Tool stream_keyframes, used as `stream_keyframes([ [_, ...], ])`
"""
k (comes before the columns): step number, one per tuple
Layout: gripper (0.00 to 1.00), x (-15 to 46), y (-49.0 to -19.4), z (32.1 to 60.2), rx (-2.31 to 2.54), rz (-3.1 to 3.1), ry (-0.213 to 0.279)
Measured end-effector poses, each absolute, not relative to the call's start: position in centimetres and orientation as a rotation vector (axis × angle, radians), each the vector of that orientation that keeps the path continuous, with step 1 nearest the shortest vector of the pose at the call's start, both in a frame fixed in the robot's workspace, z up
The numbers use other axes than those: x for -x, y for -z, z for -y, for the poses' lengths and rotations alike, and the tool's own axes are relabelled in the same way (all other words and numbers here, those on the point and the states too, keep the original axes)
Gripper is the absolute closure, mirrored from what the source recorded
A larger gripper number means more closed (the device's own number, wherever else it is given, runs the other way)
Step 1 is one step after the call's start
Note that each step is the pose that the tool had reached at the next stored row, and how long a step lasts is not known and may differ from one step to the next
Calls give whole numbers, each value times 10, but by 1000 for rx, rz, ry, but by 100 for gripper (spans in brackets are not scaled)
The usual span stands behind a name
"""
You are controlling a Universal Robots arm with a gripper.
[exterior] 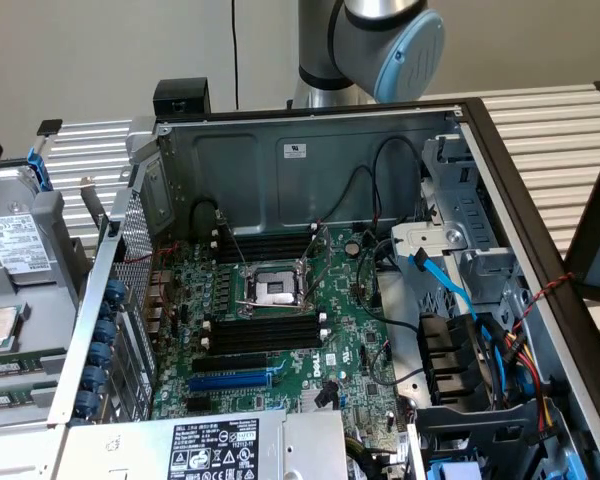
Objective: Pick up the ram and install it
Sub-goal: 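Pick up the ram and move it above insertion slot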
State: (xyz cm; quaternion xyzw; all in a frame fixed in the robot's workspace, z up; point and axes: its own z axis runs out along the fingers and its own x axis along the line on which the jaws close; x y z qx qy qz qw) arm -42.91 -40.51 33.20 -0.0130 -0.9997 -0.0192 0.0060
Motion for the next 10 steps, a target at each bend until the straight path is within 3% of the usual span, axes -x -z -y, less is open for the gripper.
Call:
stream_keyframes([
  [10, 90, 429, -331, 405, -242, 3116, 58],
])
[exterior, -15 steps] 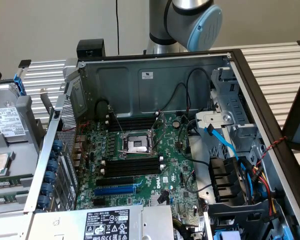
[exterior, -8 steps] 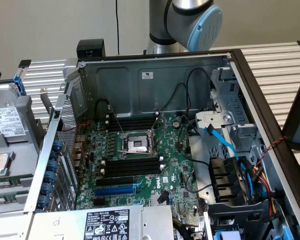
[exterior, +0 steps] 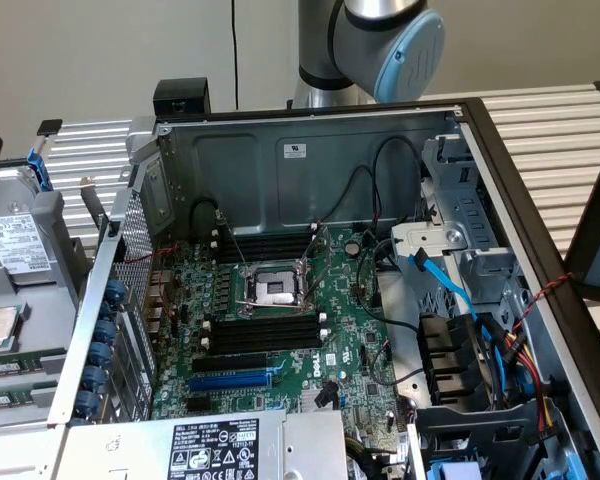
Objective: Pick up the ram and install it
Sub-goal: 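Pick up the ram and move it above insertion slot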
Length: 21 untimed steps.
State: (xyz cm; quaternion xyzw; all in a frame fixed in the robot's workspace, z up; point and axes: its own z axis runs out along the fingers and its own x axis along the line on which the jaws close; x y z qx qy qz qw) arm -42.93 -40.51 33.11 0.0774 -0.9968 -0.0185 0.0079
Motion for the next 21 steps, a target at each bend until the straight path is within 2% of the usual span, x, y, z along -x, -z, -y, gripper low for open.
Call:
stream_keyframes([
  [9, 89, 429, -328, 405, -497, 3083, 56],
  [11, 76, 429, -327, 405, -553, 3073, 55],
  [12, 76, 429, -326, 405, -581, 3067, 55],
  [13, 70, 429, -326, 405, -608, 3061, 55],
  [14, 70, 429, -326, 405, -636, 3055, 54],
  [15, 64, 429, -325, 405, -664, 3049, 54],
  [21, 64, 429, -322, 405, -827, 3007, 52],
])
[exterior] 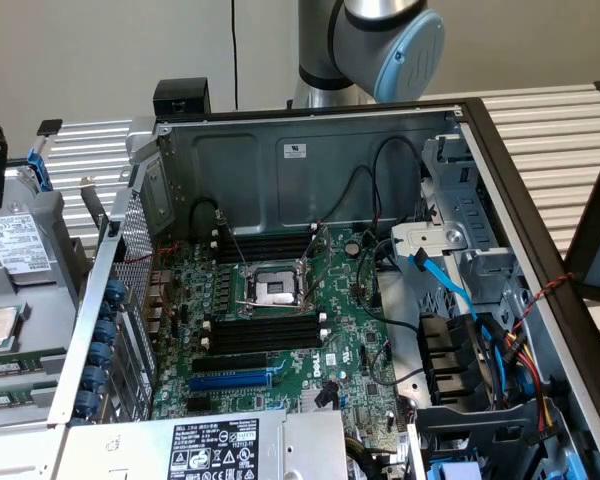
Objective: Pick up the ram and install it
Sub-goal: 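Pick up the ram and move it above insertion slot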
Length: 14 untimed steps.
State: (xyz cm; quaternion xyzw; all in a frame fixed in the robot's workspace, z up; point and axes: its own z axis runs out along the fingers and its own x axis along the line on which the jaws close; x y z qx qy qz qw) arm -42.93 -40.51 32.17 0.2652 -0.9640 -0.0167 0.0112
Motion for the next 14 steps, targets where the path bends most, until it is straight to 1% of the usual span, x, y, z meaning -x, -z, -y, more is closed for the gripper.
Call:
stream_keyframes([
  [14, 64, 429, -307, 405, -1202, 2874, 47],
])
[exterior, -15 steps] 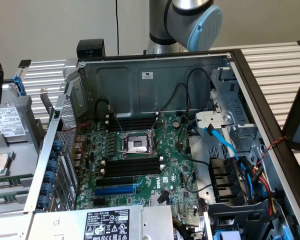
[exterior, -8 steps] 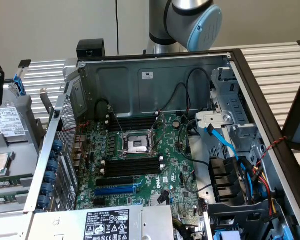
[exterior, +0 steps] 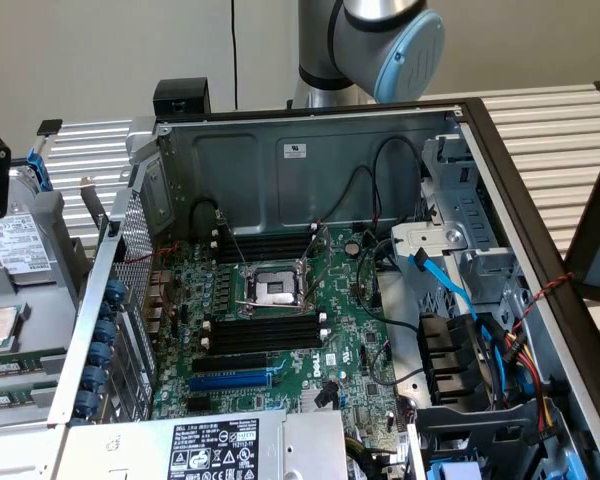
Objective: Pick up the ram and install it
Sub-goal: 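Pick up the ram and move it above insertion slot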
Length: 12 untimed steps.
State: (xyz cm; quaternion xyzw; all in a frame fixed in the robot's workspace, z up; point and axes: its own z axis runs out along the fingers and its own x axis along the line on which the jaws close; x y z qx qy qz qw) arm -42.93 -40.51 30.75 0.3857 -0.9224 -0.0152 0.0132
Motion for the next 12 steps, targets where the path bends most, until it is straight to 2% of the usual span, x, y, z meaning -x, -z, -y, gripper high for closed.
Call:
stream_keyframes([
  [12, 64, 429, -294, 405, -1509, 2722, 42],
])
